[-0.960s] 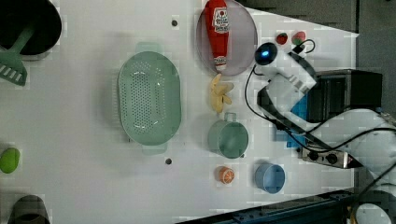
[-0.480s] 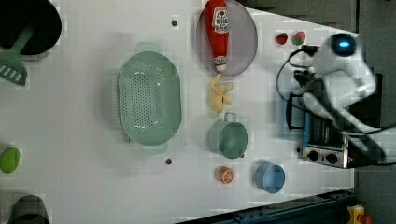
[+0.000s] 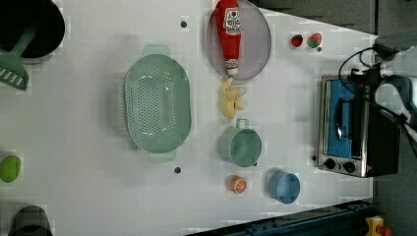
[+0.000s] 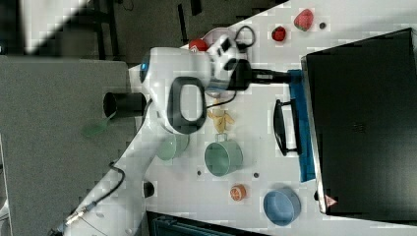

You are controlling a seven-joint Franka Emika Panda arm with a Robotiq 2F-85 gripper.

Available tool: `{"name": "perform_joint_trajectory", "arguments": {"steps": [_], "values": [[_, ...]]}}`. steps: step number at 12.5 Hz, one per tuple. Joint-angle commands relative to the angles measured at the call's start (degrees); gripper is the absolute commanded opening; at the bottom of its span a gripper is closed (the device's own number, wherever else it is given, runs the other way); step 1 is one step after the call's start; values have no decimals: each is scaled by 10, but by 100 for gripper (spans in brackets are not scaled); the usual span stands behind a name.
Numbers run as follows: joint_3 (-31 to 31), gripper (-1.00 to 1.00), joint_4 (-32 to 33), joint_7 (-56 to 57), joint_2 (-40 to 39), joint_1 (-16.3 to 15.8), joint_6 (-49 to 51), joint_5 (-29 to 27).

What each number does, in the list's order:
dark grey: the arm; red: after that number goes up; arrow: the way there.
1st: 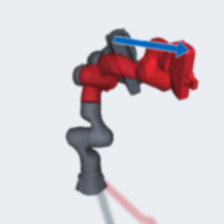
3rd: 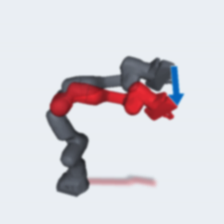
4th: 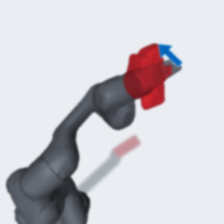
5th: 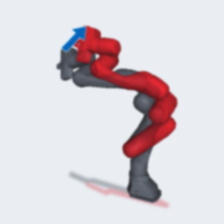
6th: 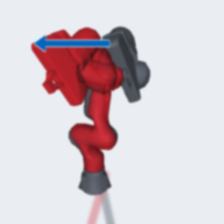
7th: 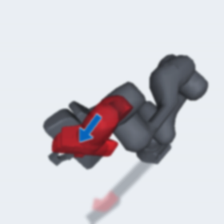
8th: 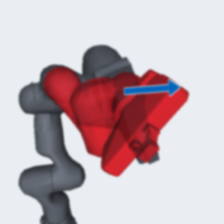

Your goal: Flap close oven.

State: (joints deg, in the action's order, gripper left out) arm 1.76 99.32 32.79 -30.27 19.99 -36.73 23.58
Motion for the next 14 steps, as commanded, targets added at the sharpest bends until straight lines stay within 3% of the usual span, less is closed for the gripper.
{"name": "perform_joint_trajectory", "arguments": {"steps": [1, 6, 8, 10, 12, 14], "values": [[1, -19, 5, 111, -4, 20, -8, -27], [34, 94, 2, 114, 59, 15, 35, -32], [71, 100, 2, 111, 106, 15, 104, -61], [106, 100, 2, 73, 154, 14, 170, -133], [133, 100, 2, -17, 199, 14, 194, -212], [151, 100, 3, -129, 238, 13, 214, -252]]}}
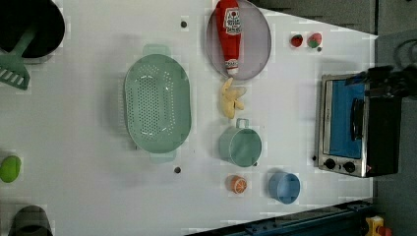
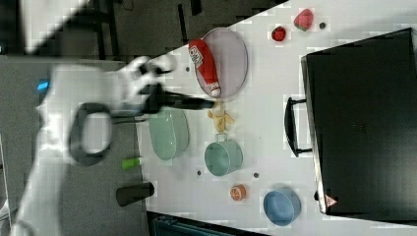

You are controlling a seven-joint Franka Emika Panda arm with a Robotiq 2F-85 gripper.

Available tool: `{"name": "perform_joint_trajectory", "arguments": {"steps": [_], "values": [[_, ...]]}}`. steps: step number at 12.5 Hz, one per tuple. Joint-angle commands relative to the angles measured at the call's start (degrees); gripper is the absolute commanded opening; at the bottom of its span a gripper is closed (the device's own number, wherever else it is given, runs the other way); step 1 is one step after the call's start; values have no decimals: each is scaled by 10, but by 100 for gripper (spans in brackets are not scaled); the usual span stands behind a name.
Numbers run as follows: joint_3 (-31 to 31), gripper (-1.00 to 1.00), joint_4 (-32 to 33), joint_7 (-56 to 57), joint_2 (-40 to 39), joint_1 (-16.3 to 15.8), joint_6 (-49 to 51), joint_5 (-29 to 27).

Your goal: Flap close oven.

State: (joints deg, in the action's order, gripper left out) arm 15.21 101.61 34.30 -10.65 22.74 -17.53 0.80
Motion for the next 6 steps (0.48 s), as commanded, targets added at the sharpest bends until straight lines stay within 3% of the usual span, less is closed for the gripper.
{"name": "perform_joint_trajectory", "arguments": {"steps": [1, 3, 6], "values": [[23, 100, -20, -196, 60, -14, 33, -26], [27, 100, -18, -262, 97, -14, 57, -26], [15, 100, -14, -264, 155, -11, 128, -24]]}}
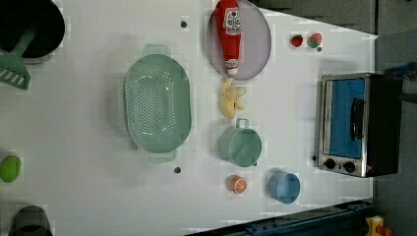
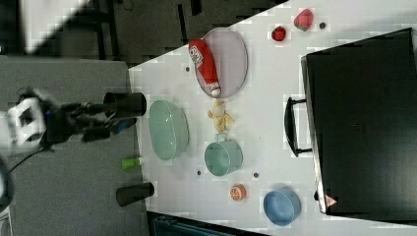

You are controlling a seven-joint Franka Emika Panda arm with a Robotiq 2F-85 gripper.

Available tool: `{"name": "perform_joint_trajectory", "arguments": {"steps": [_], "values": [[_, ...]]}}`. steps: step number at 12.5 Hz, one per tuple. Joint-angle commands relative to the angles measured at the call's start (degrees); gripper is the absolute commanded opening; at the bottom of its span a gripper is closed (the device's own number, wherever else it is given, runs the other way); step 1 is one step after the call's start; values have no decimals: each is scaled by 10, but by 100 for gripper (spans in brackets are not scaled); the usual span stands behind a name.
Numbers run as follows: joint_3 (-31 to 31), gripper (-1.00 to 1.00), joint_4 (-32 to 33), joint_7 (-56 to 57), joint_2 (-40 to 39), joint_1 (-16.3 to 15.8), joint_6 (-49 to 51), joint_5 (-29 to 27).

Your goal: Flap close oven.

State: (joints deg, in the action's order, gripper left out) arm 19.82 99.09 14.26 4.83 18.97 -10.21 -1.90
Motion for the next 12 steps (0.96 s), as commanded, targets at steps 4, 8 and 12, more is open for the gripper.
{"name": "perform_joint_trajectory", "arguments": {"steps": [4, 8, 12], "values": [[-53, 100, 12, -65, 49, 28, 106, 2], [-50, 100, 16, -179, 72, 25, 121, 1], [-44, 100, 22, -202, 73, 24, 137, 1]]}}
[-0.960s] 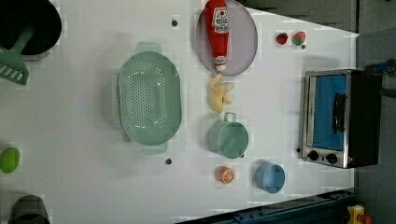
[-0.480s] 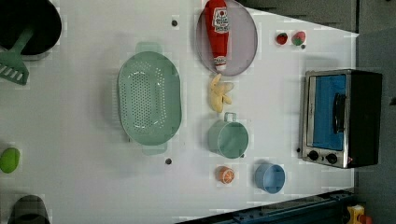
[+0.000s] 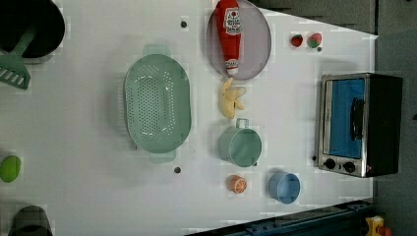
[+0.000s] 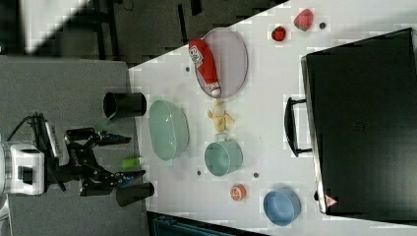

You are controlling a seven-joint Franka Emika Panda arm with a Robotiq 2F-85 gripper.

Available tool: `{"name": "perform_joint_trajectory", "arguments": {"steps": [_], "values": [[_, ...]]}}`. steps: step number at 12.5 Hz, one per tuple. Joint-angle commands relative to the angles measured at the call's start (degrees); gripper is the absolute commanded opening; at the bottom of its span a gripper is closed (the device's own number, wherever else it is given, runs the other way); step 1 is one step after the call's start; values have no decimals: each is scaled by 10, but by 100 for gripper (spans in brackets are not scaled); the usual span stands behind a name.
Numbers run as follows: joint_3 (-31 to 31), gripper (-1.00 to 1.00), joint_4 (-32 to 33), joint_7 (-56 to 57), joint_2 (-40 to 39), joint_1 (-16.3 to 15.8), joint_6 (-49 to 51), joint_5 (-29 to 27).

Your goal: Flap close oven.

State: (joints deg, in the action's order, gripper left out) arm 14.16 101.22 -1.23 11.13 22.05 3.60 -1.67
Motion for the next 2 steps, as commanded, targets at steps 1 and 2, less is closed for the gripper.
{"name": "perform_joint_trajectory", "arguments": {"steps": [1, 2], "values": [[12, 100, 1, -47, 9, -6, -1, -1], [12, 100, 2, -47, 9, -6, -1, -1]]}}
